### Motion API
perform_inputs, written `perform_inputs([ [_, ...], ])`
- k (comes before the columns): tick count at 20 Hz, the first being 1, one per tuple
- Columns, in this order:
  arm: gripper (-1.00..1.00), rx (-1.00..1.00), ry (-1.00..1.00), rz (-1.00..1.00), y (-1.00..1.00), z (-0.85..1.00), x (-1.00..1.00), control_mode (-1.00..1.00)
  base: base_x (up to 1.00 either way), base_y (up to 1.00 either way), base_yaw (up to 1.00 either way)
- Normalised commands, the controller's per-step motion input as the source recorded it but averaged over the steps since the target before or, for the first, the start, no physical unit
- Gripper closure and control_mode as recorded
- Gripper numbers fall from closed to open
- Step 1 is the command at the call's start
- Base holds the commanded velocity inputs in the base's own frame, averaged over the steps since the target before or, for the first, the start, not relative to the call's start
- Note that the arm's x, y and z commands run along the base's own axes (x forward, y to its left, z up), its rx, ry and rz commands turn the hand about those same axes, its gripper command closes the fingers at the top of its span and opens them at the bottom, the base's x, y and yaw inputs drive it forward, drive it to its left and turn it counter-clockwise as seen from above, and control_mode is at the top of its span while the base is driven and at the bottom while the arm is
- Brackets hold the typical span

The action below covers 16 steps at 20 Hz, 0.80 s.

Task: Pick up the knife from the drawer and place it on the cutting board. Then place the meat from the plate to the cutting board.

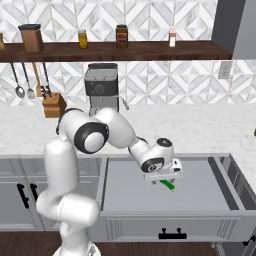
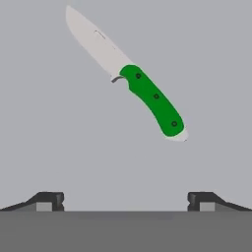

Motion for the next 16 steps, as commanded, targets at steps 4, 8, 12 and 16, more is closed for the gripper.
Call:
perform_inputs([
  [4,-1.00,0.00,0.05,0.05,-0.18,-0.20,0.39,-1.00,0.00,0.00,0.00],
  [8,-1.00,0.00,0.04,0.06,-0.04,-0.22,0.52,-1.00,0.00,0.00,0.00],
  [12,-1.00,0.00,0.00,0.07,-0.07,-0.21,0.28,-1.00,0.00,0.00,0.00],
  [16,-1.00,0.00,0.00,0.06,-0.02,-0.24,0.02,-1.00,0.00,0.00,0.00],
])
